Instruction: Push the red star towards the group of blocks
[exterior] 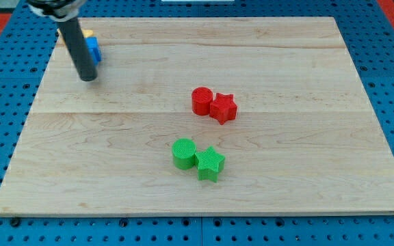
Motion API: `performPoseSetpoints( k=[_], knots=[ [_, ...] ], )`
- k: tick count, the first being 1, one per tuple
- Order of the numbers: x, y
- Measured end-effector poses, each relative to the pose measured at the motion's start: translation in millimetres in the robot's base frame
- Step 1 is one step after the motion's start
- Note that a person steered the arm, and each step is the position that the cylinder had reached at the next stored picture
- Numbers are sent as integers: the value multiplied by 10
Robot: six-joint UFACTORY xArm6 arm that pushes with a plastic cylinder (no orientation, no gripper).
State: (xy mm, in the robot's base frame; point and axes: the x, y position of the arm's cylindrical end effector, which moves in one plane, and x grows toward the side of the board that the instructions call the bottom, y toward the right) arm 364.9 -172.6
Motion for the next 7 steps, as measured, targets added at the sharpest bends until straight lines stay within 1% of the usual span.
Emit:
performPoseSetpoints(
  k=[1,2,3,4,5,6,7],
  knots=[
    [0,1265],
    [155,2467],
    [1090,2635],
    [965,2305],
    [389,2039],
    [-9,1129],
    [-148,724]
  ],
)
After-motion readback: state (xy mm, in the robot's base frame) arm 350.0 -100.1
